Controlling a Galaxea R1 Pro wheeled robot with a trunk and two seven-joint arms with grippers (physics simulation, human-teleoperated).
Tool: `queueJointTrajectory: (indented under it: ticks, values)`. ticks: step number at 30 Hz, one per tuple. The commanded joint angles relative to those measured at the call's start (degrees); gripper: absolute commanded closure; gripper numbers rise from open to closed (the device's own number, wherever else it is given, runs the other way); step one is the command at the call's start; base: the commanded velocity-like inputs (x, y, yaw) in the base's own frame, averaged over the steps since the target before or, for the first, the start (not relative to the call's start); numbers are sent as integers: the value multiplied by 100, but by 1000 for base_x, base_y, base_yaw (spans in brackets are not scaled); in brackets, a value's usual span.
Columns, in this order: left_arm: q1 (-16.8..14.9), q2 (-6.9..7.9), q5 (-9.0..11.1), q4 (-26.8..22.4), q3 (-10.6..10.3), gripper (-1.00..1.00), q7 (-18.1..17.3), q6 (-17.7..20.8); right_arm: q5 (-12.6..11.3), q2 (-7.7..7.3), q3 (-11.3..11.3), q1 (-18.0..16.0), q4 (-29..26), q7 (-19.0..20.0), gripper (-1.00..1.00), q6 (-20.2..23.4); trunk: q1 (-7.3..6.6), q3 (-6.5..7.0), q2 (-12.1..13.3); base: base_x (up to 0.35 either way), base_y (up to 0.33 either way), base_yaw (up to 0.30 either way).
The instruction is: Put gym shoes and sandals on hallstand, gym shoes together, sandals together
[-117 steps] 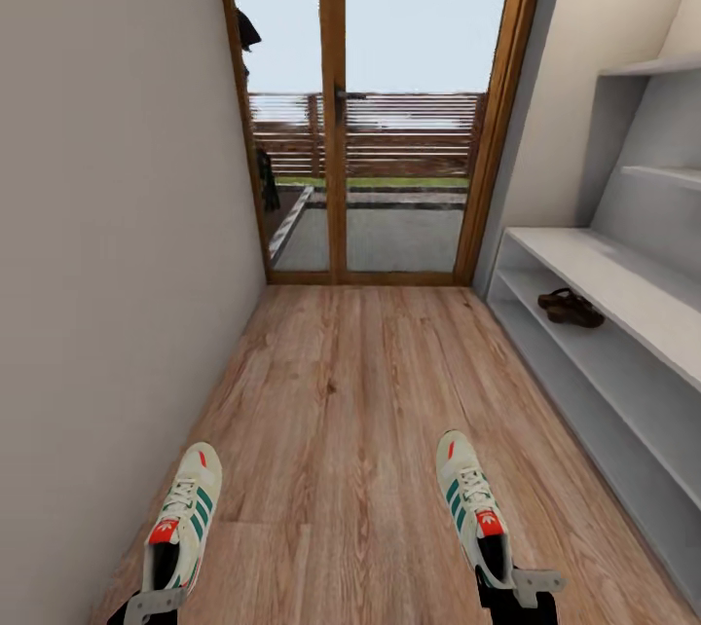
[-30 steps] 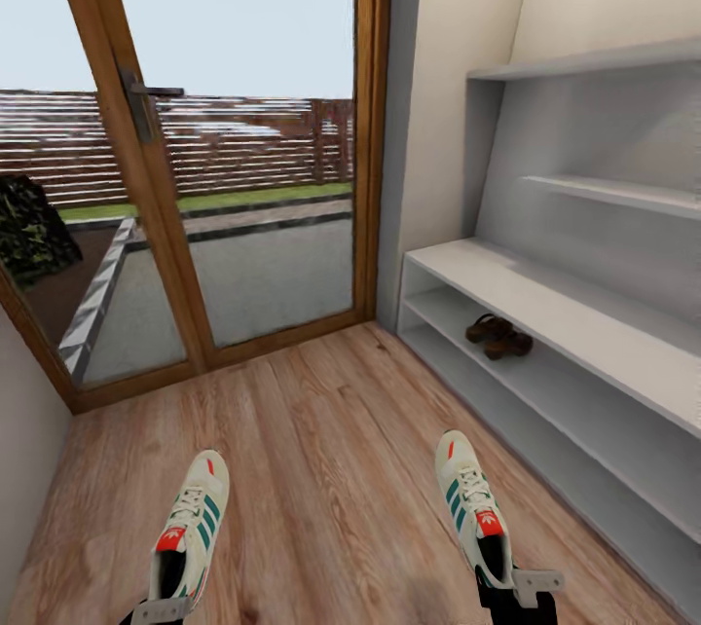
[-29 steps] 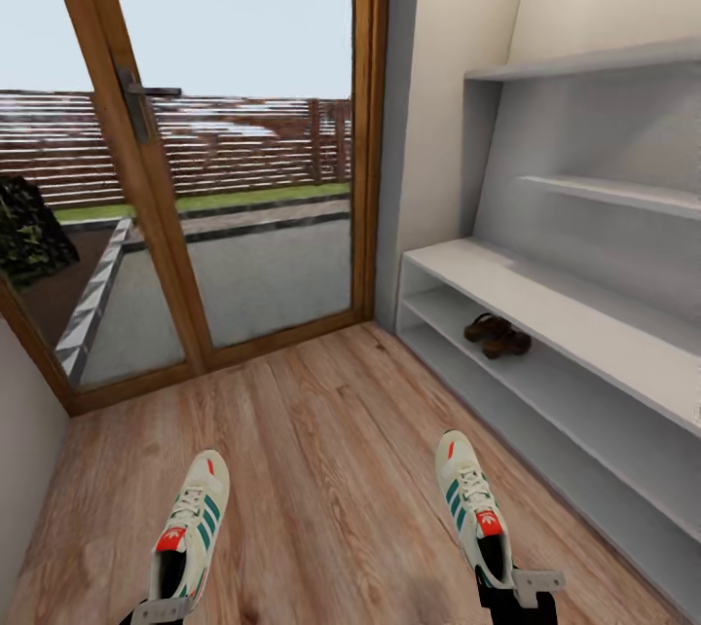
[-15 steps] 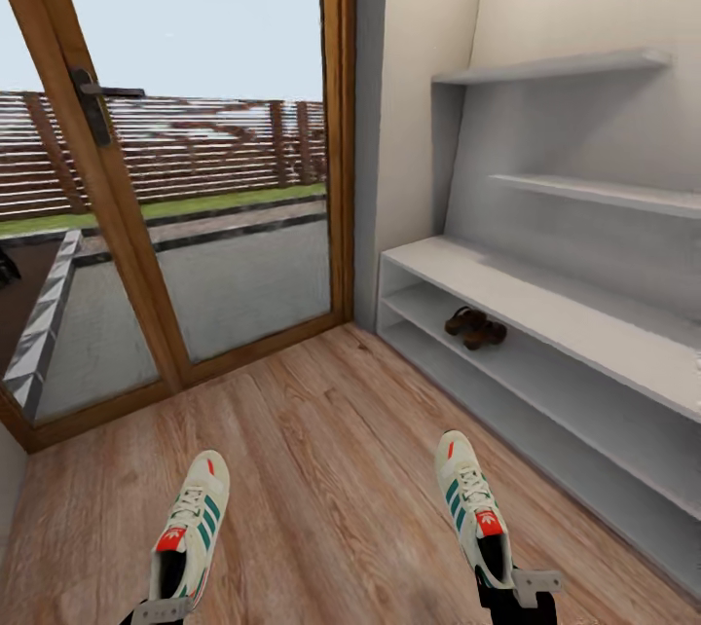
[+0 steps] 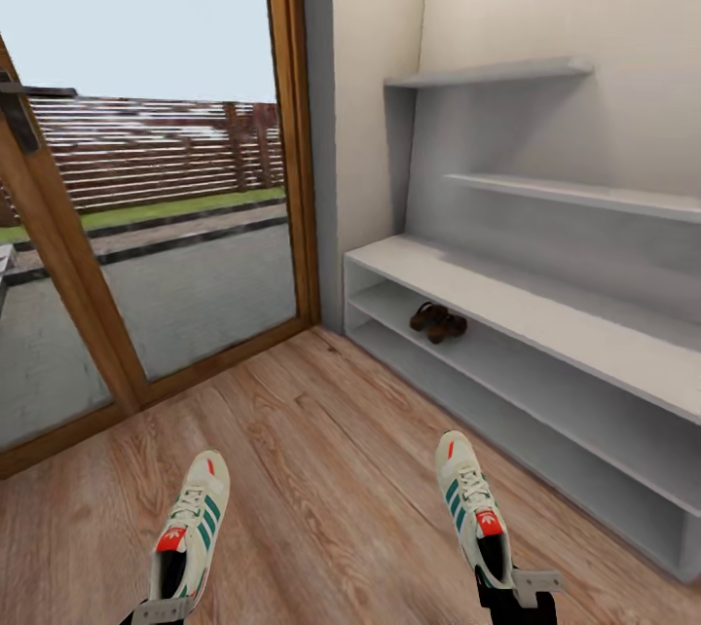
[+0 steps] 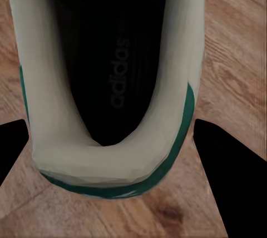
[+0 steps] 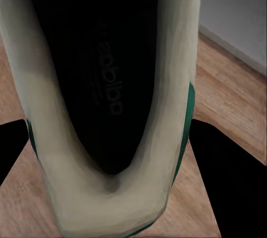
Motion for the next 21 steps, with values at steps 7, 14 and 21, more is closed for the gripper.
queueJointTrajectory:
  ticks: [7,14,21]
  values:
    - [-2,-1,-20,1,48,100,-41,-14,46,1,-33,-5,7,-11,100,-18,-1,9,-2,0,0,-263]
    - [-4,-3,-13,1,48,100,-37,-18,46,2,-33,-5,7,-11,100,-18,-1,24,-2,0,0,-263]
    - [-3,-4,-12,1,48,100,-34,-18,46,1,-33,-5,7,-11,100,-18,-1,38,-2,64,47,-263]
